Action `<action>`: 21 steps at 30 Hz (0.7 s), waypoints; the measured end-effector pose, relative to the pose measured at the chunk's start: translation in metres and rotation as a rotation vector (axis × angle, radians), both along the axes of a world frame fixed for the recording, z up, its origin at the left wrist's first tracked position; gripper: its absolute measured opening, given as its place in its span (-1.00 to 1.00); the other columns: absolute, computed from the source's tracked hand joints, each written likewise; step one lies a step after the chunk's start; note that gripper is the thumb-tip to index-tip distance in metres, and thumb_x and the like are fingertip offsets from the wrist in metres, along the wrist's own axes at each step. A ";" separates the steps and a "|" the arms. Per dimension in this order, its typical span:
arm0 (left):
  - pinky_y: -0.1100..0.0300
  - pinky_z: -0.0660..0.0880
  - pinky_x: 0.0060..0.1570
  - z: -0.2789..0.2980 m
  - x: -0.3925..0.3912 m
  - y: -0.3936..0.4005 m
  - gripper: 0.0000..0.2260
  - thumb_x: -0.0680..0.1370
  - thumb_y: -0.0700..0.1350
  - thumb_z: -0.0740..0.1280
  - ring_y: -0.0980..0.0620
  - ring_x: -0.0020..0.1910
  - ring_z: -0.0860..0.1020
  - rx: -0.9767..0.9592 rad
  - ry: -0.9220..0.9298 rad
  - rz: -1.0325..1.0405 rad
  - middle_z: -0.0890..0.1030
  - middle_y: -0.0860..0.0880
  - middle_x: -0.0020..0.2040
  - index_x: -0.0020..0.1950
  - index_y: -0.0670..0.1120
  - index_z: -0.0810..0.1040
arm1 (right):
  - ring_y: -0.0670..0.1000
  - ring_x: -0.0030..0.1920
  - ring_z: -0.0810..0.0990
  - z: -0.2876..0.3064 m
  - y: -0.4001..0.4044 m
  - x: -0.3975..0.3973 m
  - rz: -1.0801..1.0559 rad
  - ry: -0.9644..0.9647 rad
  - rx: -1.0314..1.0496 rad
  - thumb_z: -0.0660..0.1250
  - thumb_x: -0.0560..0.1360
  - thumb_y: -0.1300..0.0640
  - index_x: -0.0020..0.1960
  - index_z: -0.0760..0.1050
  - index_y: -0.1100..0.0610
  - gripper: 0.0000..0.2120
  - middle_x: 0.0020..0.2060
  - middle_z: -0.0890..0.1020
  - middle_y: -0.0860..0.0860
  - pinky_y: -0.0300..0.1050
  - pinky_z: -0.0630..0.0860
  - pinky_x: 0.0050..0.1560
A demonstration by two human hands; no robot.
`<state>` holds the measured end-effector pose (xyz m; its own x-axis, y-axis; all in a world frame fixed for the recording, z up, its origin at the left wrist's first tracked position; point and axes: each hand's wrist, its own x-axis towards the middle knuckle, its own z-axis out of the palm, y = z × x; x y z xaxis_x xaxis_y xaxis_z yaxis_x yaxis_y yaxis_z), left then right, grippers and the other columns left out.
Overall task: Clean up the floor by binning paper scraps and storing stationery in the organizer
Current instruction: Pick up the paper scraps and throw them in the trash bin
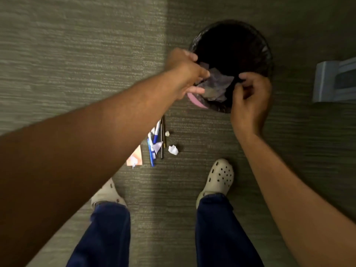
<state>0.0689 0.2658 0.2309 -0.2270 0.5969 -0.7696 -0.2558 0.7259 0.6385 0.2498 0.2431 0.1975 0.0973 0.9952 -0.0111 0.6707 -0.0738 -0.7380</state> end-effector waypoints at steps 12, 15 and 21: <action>0.02 0.67 -0.04 -0.192 -0.054 -0.226 -0.78 0.42 -0.29 0.51 -0.17 -0.03 0.70 -0.253 0.400 -0.390 0.67 -0.10 -0.07 0.05 -0.13 0.68 | 0.13 0.37 0.51 -0.170 -0.169 -0.028 0.783 -0.341 -0.712 0.61 0.40 0.22 0.46 0.43 0.10 -0.31 0.41 0.43 0.10 0.07 0.53 0.34; 0.03 0.52 0.13 -0.233 -0.041 -0.263 -0.73 0.46 -0.25 0.49 -0.15 0.18 0.61 -0.232 0.539 -0.656 0.59 -0.16 0.19 0.14 -0.07 0.64 | 0.19 0.48 0.38 -0.213 -0.166 -0.042 0.925 -0.496 -0.705 0.64 0.36 0.17 0.56 0.27 0.03 -0.12 0.51 0.31 0.08 0.09 0.46 0.44; -0.18 0.56 0.15 -0.273 -0.019 -0.274 -0.62 0.57 -0.28 0.30 -0.28 0.19 0.58 -0.085 0.724 -1.115 0.37 -0.17 0.48 0.39 -0.12 0.50 | 0.24 0.59 0.19 -0.267 -0.139 -0.067 1.187 -0.703 -0.515 0.66 0.31 0.01 0.63 0.16 0.07 0.04 0.65 0.12 0.05 0.13 0.29 0.55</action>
<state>0.0498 -0.0079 -0.0423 -0.0227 0.6859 -0.7273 0.8731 0.3680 0.3198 0.1828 0.1038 -0.0692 -0.6203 0.3946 -0.6779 0.7261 0.6158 -0.3059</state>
